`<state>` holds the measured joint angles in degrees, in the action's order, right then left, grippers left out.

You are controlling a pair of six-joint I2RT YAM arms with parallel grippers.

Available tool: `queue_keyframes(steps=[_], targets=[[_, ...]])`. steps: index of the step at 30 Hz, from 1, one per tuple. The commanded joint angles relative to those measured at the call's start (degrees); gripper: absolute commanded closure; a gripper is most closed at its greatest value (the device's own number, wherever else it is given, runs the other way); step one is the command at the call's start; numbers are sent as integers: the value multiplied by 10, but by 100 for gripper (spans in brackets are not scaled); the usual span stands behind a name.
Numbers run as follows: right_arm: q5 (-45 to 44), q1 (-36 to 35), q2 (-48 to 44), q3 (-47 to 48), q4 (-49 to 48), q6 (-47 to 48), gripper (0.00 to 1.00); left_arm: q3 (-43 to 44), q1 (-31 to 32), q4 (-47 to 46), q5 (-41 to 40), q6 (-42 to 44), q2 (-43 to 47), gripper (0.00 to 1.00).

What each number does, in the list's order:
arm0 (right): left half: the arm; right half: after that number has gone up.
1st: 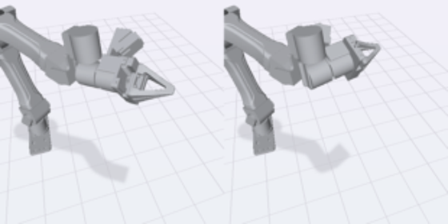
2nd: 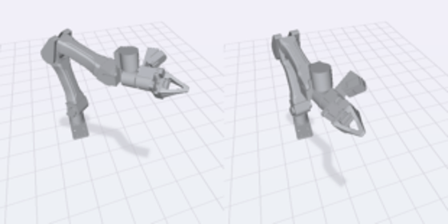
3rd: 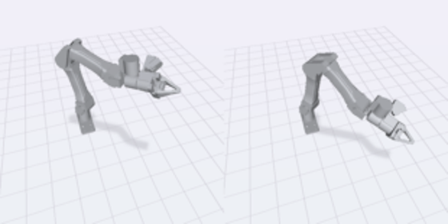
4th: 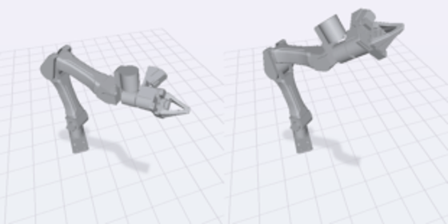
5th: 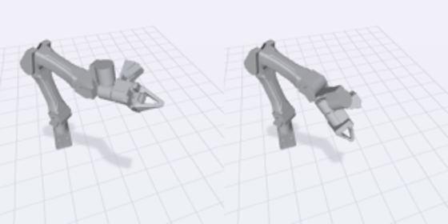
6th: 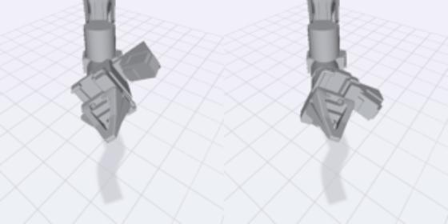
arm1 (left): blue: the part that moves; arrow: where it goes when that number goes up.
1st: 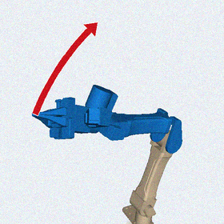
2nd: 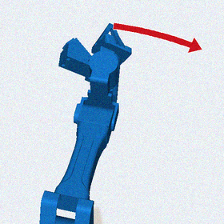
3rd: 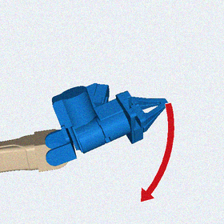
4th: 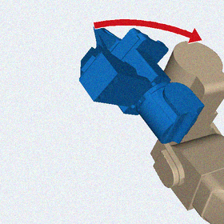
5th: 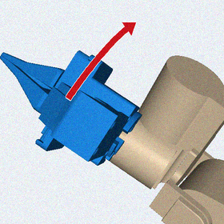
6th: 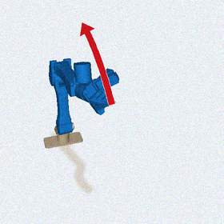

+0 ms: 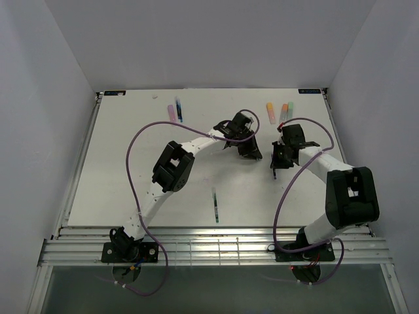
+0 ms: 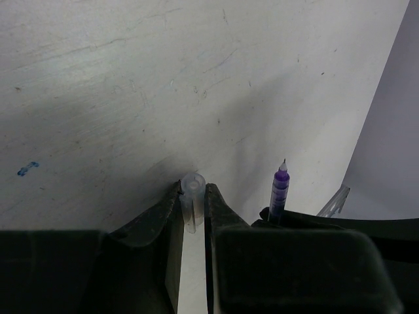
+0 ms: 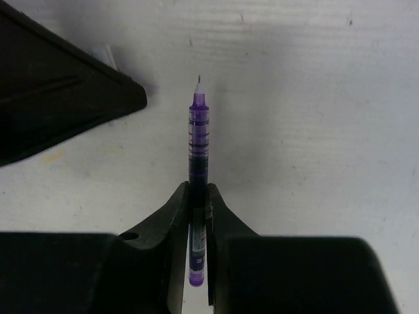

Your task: Open the pen caps

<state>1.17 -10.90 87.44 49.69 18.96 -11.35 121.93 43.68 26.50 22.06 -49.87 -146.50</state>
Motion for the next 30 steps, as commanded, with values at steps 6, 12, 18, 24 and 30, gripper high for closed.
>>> queue_keyframes(steps=[6, 12, 18, 24, 30], targets=[[27, 0, 58, 69, -30, 22, 92, -15, -4, 35, -24, 8, 17, 69], [30, 0, 84, 70, -52, 29, 92, -20, -8, 37, -18, 9, 16, 57], [28, 1, 109, 74, -60, 34, 92, -35, -11, 38, -26, 14, 27, 51], [37, 5, 126, 67, -69, 40, 92, -68, -20, 34, -42, 20, 55, 49], [12, 5, 105, 60, -72, 36, 92, -106, -19, 22, -76, 29, 110, 45]])
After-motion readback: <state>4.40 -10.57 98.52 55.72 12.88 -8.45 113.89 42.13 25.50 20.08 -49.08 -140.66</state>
